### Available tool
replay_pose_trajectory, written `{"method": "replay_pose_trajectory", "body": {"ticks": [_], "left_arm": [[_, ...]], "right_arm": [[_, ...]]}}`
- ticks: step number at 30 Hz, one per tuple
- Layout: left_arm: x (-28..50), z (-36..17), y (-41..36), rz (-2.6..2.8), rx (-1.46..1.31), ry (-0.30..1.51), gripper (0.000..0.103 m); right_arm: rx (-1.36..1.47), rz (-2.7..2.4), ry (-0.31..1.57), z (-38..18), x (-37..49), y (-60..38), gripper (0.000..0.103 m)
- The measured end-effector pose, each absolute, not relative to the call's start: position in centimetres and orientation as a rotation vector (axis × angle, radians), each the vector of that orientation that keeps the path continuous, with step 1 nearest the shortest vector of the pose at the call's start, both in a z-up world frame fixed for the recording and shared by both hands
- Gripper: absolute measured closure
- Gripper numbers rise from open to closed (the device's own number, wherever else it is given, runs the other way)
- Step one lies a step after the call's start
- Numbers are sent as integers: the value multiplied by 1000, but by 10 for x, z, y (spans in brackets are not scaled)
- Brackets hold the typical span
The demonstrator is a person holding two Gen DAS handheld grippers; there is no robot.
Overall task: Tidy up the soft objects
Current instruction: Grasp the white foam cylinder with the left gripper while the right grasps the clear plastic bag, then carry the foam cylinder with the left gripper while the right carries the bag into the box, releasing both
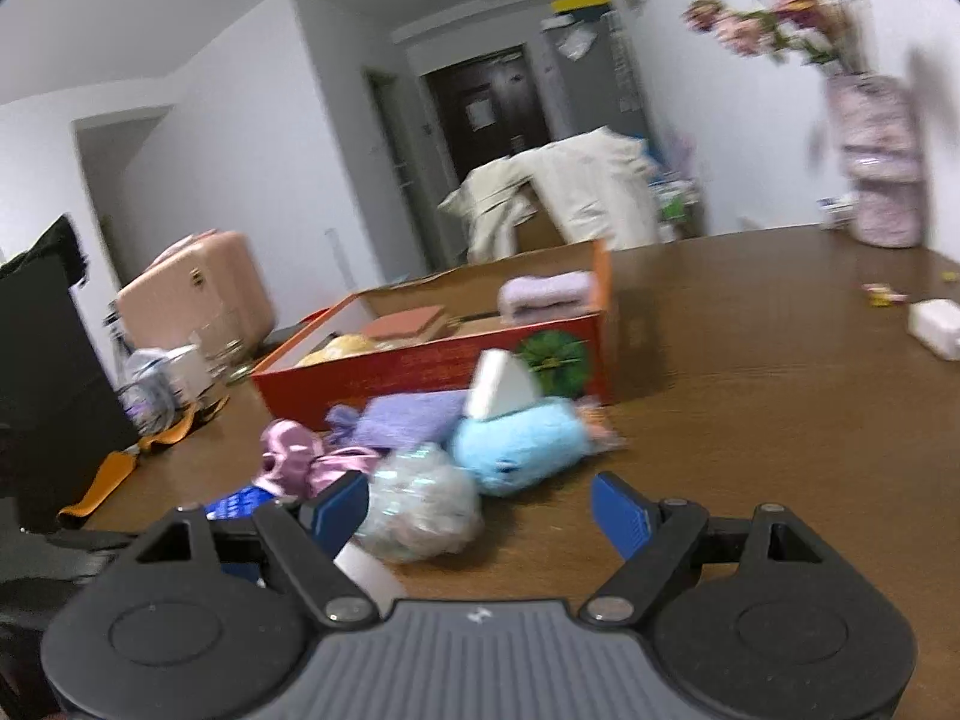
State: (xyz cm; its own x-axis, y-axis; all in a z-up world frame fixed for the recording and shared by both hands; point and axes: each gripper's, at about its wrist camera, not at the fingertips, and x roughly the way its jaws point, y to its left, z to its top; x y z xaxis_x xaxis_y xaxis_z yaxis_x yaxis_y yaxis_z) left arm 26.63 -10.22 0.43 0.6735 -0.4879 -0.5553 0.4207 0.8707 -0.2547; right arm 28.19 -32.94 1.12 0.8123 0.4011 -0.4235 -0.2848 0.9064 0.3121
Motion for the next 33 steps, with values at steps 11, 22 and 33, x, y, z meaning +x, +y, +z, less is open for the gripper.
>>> {"method": "replay_pose_trajectory", "body": {"ticks": [11,22,33], "left_arm": [[265,34,-37,-291,-147,585,50],[236,43,-47,-374,-142,554,50],[225,78,-36,-430,-118,467,49]], "right_arm": [[174,445,588,-14,319,-266,61],[196,362,554,4,237,-303,63],[186,419,435,46,210,-297,63]]}}
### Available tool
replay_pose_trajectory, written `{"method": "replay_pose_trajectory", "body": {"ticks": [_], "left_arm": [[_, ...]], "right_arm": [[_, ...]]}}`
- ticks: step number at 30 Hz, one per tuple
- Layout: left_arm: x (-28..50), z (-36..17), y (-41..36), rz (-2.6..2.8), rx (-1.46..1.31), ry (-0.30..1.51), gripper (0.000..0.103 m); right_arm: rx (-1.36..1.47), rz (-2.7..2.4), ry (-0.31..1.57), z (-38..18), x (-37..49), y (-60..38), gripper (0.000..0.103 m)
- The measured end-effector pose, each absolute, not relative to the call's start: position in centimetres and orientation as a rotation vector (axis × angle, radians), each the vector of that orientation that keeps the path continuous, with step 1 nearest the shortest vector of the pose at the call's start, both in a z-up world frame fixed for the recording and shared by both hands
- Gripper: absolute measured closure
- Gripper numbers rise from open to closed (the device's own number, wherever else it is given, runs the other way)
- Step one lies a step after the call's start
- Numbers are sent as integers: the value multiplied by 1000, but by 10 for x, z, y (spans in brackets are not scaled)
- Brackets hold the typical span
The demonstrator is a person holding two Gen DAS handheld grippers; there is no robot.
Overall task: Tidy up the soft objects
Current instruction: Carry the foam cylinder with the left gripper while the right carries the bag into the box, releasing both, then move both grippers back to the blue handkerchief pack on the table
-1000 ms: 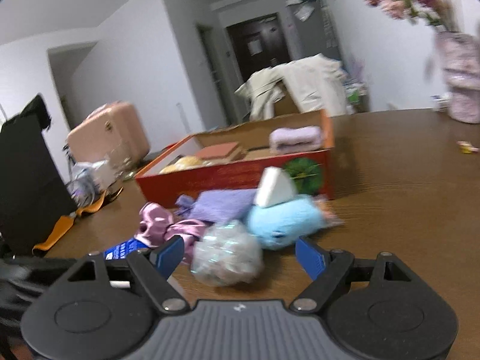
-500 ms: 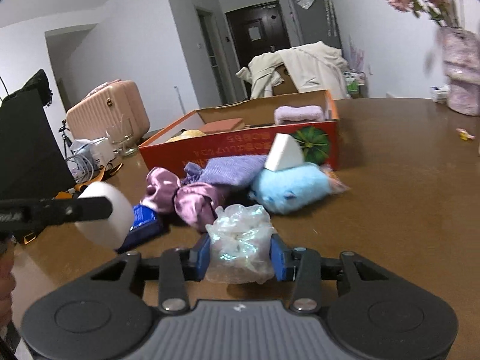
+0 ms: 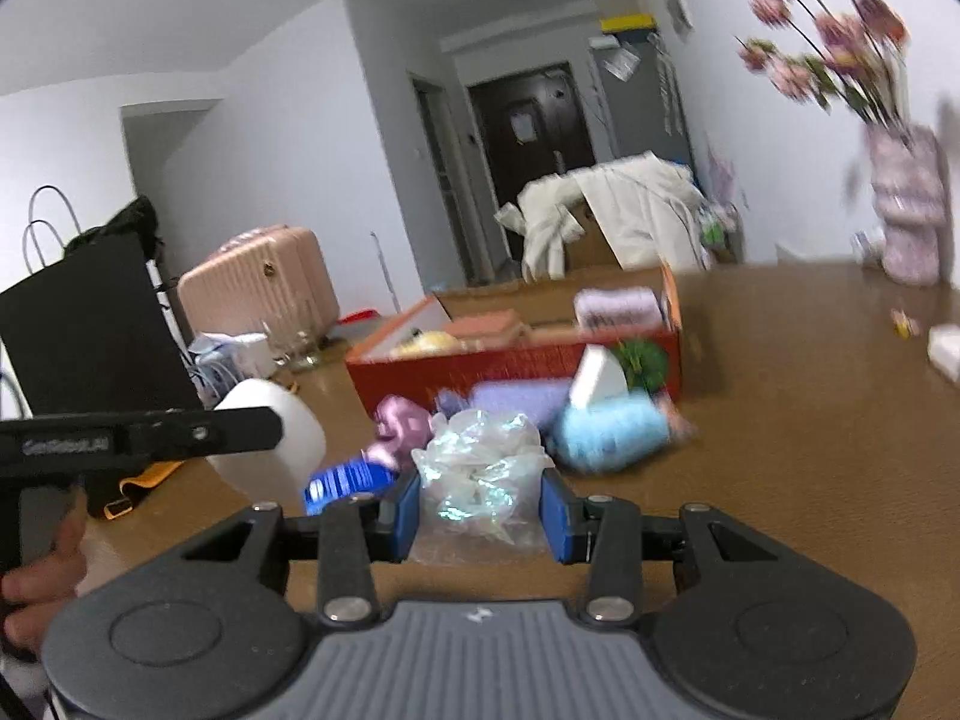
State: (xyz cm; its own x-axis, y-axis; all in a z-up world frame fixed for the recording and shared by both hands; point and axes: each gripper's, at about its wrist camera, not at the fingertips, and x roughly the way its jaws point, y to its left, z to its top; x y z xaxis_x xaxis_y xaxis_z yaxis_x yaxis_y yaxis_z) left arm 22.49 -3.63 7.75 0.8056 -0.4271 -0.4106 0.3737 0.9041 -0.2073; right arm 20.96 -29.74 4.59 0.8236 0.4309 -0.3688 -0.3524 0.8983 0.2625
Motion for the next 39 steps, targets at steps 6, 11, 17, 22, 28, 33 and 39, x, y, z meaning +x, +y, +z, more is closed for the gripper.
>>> {"method": "replay_pose_trajectory", "body": {"ticks": [6,11,17,22,28,33,39], "left_arm": [[340,116,-31,-429,-79,502,49],[451,111,-42,-365,8,583,49],[534,60,-52,-358,70,730,48],[558,35,-52,-320,109,755,27],[551,42,-41,-299,118,702,22],[530,76,-28,-259,53,667,22],[449,135,-15,-246,71,526,20]], "right_arm": [[129,494,383,102,298,-295,63],[211,539,521,115,443,-277,62],[235,452,734,71,588,-236,61],[219,422,825,35,642,-203,39],[218,431,781,43,634,-204,32],[236,438,706,79,600,-232,29],[182,456,601,133,518,-268,24]]}}
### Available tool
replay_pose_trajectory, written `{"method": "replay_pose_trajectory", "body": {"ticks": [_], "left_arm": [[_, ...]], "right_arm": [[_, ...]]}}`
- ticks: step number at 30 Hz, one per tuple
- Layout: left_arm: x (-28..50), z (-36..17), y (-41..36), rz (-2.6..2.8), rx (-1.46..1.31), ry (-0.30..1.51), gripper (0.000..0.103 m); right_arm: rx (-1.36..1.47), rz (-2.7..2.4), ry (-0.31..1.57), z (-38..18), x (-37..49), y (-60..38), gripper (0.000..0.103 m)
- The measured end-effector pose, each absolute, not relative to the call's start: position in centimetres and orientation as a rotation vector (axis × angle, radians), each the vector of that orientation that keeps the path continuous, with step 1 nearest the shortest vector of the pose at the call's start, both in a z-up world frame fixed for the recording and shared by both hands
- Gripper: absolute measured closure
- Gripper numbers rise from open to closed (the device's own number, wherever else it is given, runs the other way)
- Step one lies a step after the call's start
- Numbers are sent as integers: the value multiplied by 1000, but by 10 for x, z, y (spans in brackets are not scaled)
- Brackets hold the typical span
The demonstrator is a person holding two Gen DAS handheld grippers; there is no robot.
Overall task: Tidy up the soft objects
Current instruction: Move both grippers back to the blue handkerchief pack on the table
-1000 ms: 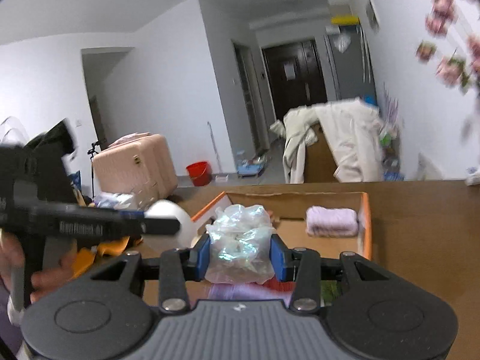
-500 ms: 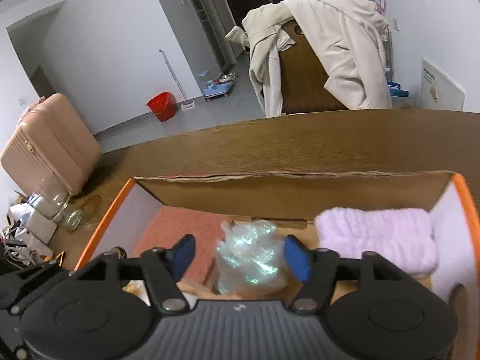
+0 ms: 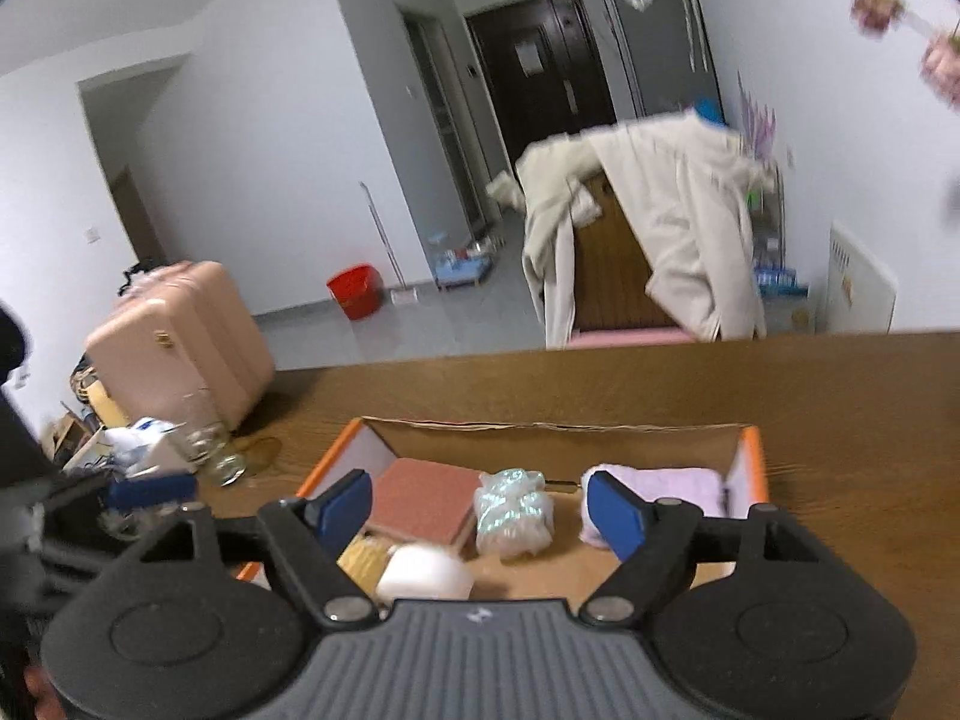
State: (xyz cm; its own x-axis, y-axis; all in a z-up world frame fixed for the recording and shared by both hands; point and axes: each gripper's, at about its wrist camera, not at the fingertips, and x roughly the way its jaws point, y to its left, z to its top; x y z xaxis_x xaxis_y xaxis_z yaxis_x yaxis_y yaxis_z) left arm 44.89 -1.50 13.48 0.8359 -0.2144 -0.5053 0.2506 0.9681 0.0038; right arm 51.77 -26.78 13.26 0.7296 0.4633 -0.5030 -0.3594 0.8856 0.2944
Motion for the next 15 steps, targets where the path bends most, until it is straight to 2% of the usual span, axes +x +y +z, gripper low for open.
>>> {"method": "replay_pose_trajectory", "body": {"ticks": [8,15], "left_arm": [[322,172,-11,-270,73,396,11],[215,136,-8,-254,36,326,5]], "right_arm": [[50,455,433,166,368,-295,19],[61,466,319,135,241,-310,14]]}}
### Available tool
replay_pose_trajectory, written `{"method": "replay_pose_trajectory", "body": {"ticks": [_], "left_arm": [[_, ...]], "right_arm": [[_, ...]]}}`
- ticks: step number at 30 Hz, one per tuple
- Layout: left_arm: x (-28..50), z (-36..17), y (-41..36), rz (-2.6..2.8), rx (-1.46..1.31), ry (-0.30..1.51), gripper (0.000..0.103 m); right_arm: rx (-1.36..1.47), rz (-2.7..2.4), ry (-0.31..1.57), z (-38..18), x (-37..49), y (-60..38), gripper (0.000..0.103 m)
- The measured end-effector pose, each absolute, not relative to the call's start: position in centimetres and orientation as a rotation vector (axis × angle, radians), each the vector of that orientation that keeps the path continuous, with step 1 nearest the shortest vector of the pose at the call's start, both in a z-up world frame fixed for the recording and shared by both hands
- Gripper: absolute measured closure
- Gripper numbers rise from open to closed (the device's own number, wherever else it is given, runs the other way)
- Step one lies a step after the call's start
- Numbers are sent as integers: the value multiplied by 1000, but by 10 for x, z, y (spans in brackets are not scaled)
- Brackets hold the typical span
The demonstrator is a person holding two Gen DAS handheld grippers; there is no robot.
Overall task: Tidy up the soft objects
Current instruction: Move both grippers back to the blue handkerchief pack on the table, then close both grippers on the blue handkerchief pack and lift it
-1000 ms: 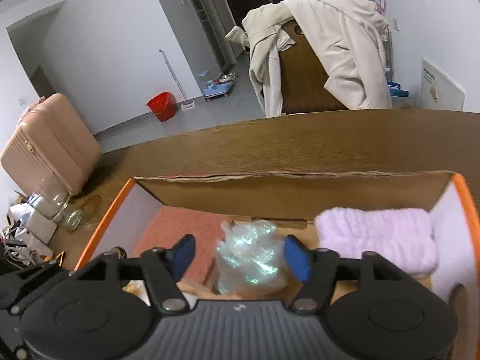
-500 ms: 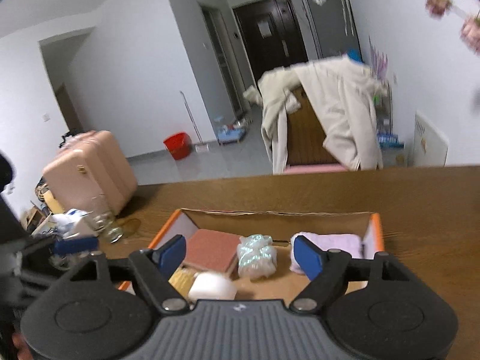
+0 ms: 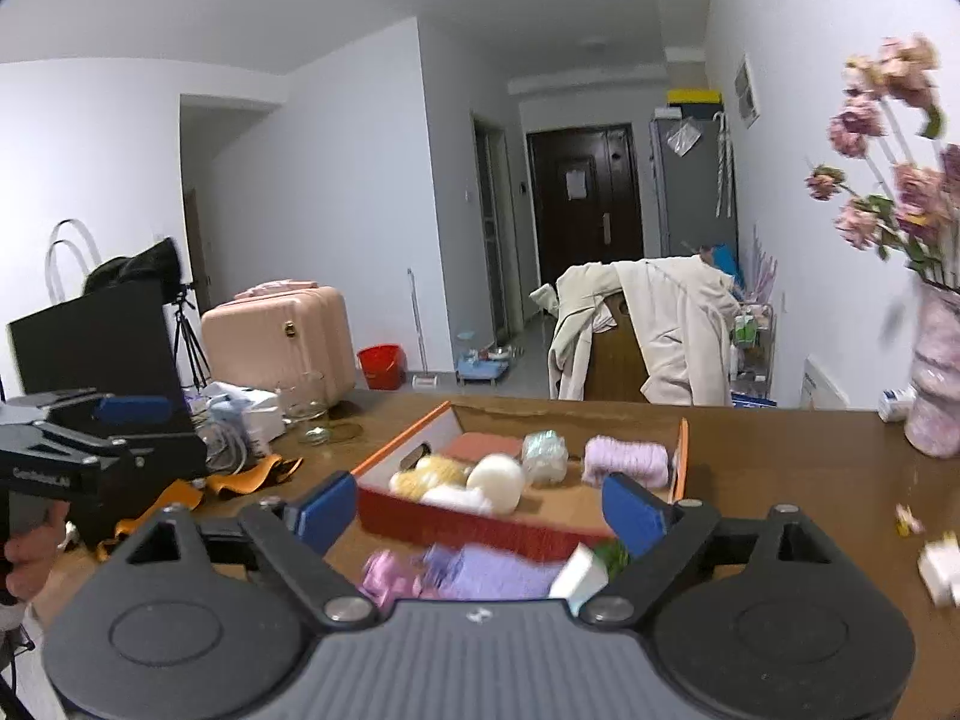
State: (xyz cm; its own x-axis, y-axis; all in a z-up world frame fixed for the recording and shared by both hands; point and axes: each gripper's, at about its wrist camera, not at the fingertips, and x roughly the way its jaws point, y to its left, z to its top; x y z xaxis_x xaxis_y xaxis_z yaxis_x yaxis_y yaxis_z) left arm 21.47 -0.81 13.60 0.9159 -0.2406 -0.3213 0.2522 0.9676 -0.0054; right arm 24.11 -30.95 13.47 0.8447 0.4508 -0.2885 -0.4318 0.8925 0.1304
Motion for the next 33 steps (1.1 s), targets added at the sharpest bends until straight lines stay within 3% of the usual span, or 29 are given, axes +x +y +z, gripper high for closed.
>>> {"method": "replay_pose_trajectory", "body": {"ticks": [8,21,29,31,33], "left_arm": [[153,69,-4,-195,-67,441,5],[212,21,-10,-177,-33,530,5],[280,-10,-28,-213,161,551,19],[288,-16,-27,-244,175,571,40],[286,-18,-25,-257,186,562,42]], "right_arm": [[136,409,353,62,159,-317,14],[184,466,471,21,187,-285,17],[189,447,525,12,224,-271,19],[187,439,537,9,230,-270,19],[187,432,554,6,236,-269,19]]}}
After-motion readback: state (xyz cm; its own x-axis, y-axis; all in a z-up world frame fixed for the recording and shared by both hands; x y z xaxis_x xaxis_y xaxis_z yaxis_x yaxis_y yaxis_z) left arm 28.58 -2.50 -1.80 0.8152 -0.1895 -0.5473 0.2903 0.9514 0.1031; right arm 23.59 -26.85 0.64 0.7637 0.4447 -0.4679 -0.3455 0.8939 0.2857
